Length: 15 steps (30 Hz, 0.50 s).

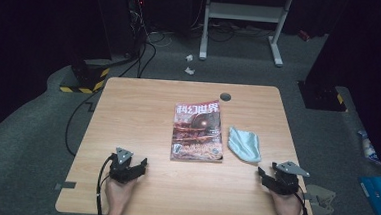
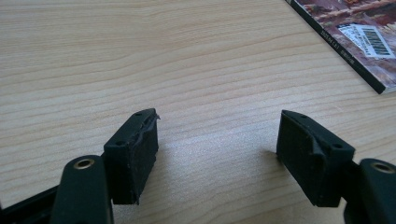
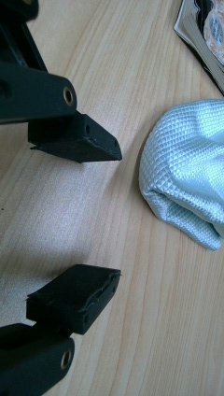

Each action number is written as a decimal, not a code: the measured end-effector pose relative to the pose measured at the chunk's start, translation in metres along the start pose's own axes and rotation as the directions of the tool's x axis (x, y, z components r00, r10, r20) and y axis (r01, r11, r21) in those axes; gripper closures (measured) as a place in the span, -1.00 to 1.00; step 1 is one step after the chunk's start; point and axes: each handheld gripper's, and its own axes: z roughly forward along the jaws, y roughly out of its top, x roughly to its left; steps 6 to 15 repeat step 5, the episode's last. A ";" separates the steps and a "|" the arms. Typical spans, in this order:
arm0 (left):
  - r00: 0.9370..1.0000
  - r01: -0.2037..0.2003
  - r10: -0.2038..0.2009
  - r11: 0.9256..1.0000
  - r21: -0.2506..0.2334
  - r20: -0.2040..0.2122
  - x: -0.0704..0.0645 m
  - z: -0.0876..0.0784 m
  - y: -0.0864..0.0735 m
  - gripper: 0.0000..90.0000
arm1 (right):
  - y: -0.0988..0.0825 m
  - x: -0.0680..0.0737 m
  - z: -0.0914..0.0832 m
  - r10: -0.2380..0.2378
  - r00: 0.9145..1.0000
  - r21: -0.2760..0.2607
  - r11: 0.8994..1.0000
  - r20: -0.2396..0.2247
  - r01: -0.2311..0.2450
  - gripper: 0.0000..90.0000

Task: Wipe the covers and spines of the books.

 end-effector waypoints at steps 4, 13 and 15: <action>1.000 0.005 -0.005 1.000 -0.003 0.003 0.001 0.000 0.000 -0.35 | 0.000 0.000 0.000 -0.003 1.000 -0.001 1.000 0.000 0.003 -0.18; 1.000 0.005 -0.005 1.000 -0.003 0.004 0.001 0.000 0.000 -0.35 | 0.000 0.000 0.000 -0.002 1.000 0.000 1.000 0.000 0.002 -0.18; 1.000 0.005 -0.005 1.000 -0.003 0.004 0.001 0.000 0.000 -0.35 | 0.000 0.000 0.000 -0.002 1.000 0.000 1.000 0.000 0.002 -0.18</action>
